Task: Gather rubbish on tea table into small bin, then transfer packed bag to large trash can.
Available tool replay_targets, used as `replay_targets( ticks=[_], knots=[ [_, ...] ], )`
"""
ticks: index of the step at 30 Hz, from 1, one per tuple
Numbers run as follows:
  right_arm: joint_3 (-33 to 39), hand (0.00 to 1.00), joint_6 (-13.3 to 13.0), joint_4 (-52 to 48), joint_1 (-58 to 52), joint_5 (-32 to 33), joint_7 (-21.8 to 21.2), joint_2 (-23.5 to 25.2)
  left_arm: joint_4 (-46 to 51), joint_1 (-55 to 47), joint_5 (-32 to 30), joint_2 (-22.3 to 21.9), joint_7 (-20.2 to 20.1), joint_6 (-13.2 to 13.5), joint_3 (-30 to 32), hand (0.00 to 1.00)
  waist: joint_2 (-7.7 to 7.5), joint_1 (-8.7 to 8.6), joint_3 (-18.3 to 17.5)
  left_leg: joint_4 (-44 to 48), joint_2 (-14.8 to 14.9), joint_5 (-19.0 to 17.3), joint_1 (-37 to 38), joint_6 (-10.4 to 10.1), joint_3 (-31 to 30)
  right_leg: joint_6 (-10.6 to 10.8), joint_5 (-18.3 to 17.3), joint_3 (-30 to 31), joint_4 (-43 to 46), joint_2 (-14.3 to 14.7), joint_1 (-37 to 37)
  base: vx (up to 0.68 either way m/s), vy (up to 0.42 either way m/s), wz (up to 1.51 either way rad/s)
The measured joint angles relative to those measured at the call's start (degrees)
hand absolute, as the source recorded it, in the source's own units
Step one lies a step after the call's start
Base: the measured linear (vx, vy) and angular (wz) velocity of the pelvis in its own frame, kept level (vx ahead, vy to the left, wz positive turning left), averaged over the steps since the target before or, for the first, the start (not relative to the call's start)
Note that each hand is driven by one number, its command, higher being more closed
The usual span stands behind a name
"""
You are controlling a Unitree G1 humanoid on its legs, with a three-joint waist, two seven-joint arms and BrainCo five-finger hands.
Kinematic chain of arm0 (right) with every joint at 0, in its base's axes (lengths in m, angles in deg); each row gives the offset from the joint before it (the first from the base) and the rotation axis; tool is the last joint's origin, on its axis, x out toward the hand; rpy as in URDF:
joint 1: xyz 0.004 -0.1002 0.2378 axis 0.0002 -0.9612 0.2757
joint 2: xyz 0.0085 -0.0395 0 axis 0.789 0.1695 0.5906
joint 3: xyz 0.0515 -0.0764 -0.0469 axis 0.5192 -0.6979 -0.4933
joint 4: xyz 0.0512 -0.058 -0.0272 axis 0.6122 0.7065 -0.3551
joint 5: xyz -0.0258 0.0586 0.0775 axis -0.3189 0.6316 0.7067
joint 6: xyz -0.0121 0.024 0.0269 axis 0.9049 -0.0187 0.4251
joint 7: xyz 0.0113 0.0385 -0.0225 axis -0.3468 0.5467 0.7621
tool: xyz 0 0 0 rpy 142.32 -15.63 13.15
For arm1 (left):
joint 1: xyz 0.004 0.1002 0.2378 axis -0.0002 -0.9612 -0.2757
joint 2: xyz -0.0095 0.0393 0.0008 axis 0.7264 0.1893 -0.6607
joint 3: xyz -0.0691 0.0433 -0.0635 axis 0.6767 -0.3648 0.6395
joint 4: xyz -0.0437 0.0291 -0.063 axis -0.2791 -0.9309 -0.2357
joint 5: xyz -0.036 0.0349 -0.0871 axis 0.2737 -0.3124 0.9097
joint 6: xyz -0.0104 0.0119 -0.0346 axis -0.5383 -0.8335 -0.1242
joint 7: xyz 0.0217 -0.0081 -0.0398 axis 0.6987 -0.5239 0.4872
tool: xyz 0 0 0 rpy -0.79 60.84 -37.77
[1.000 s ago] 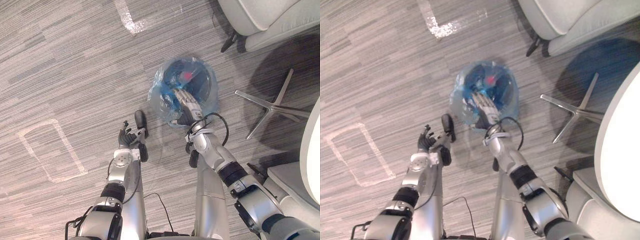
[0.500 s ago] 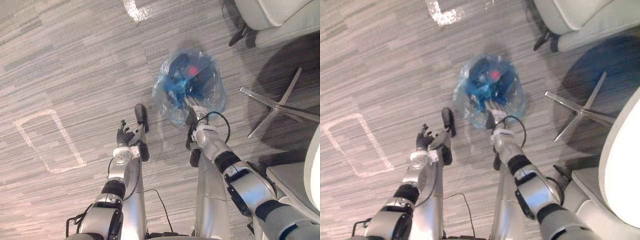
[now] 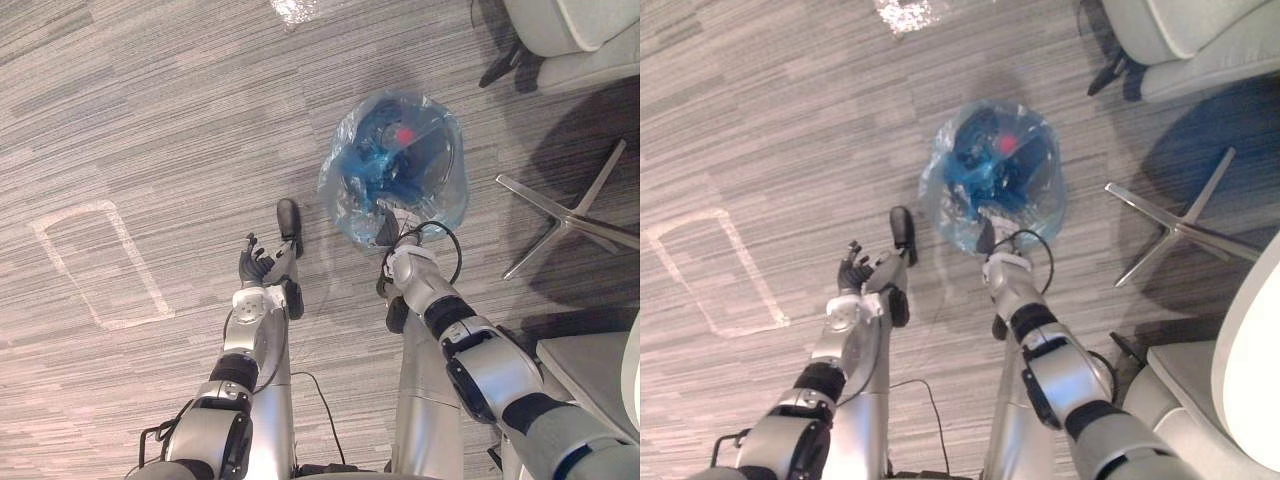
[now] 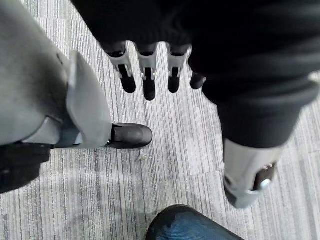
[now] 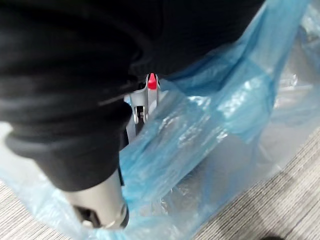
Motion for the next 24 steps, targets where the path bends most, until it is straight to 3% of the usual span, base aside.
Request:
replay_targets(
  ticks=[16,24],
  knots=[
    [0.6,1.0,-0.3,-0.8,0.1,2.7,1.9,-0.1,0.2,0.0,-0.1,-0.1,0.0,0.6,-0.1,0.0,0.02,0.41,0.0,-0.1,-0.2,0.0,-0.2,-0.1,-0.5,0.1,-0.2,-0.3,0.7,-0.2,-0.2,-0.01,0.0,0.01],
    [0.4,1.0,-0.9,-5.8,-1.9,3.5,2.1,-0.2,0.8,-0.1,-0.4,-0.7,0.0,0.2,-0.2,0.0,0.08,0.45,0.0,0.2,0.1,0.4,1.1,0.0,-0.3,0.1,-0.1,-0.1,0.3,0.2,1.4,0.0,-0.002,-0.01]
  ],
)
